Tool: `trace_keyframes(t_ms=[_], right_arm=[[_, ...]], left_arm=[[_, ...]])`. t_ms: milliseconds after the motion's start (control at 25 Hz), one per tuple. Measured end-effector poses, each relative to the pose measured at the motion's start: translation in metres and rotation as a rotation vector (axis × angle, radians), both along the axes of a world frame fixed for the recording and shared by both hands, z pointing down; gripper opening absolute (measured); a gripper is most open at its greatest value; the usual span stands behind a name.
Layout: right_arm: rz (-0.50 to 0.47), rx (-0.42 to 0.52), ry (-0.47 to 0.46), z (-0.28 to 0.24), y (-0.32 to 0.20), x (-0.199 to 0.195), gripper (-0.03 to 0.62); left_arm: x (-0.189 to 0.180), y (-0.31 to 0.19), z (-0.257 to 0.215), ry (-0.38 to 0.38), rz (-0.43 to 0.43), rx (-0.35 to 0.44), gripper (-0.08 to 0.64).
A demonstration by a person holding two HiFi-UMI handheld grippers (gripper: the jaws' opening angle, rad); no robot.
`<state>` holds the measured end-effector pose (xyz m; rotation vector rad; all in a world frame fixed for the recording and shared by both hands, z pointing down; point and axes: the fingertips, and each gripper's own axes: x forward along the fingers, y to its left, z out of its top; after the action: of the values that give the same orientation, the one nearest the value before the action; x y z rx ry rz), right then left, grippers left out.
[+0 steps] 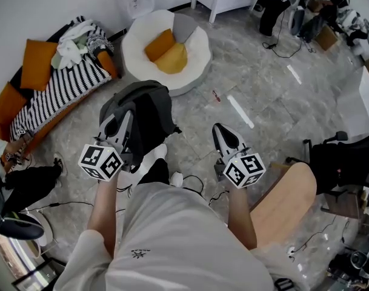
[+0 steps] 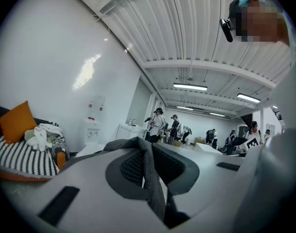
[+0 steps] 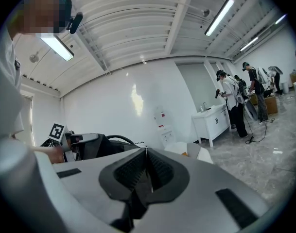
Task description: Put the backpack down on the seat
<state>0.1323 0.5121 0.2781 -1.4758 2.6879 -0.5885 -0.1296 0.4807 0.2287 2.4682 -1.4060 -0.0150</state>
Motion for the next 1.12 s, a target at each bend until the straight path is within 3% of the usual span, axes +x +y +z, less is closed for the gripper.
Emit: trace_keyframes(t_ms=[280,640,1120], right_arm=[[-0.006,0.001,-0.002,0.000,-0.013,0.004,0.025],[-0.023,-0.006,-0.001,0.002,-0.047,-0.001,0.025],[-0.003,-0.030,0.022,0.011,-0.117,-0.004,0.025]], left_arm=[[0.015,-0.014,0.001,-0.035,0.025,0.008,0.043],[0.016,-0.048,0.010,-0.013,0.031,-0.015,0.043],[0.014,-0.127,0.026,-0.012,0.062,-0.044,0.043]])
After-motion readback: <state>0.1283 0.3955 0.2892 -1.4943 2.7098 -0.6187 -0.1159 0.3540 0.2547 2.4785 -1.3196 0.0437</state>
